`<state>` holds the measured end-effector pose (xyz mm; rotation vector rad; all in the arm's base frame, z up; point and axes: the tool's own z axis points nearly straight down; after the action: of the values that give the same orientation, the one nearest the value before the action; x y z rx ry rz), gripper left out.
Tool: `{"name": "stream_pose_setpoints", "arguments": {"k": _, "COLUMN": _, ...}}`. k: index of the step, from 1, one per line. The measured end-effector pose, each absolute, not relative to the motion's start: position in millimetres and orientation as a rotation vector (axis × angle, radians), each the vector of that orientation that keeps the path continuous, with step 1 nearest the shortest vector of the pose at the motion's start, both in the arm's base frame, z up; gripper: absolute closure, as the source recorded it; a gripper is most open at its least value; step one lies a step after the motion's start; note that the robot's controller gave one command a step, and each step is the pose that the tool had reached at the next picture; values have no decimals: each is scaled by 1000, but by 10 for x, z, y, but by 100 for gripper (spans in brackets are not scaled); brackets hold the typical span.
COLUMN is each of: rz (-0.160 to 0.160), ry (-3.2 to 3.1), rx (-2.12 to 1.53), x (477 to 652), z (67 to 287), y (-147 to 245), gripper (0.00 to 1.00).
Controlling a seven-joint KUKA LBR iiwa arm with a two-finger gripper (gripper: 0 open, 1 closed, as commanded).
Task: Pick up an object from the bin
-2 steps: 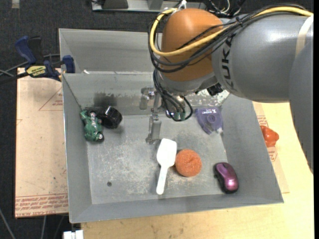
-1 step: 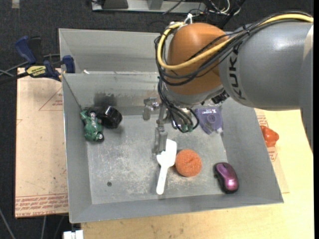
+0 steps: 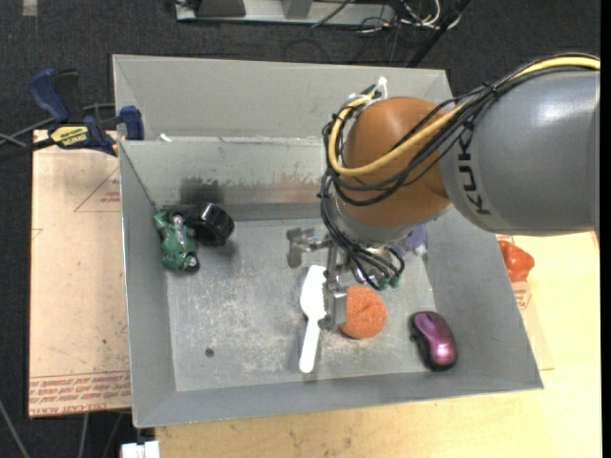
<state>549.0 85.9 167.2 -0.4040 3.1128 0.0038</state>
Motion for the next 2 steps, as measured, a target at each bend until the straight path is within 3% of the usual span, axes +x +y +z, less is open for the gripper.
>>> {"name": "stream_pose_setpoints", "arguments": {"k": 1, "rz": 3, "ry": 3103, "rx": -455, "x": 5489, "z": 1332, "y": 665, "gripper": 0}}
{"name": "stream_pose_setpoints", "arguments": {"k": 2, "rz": 4, "ry": 3064, "rx": -669, "x": 5368, "z": 1020, "y": 628, "gripper": 0}}
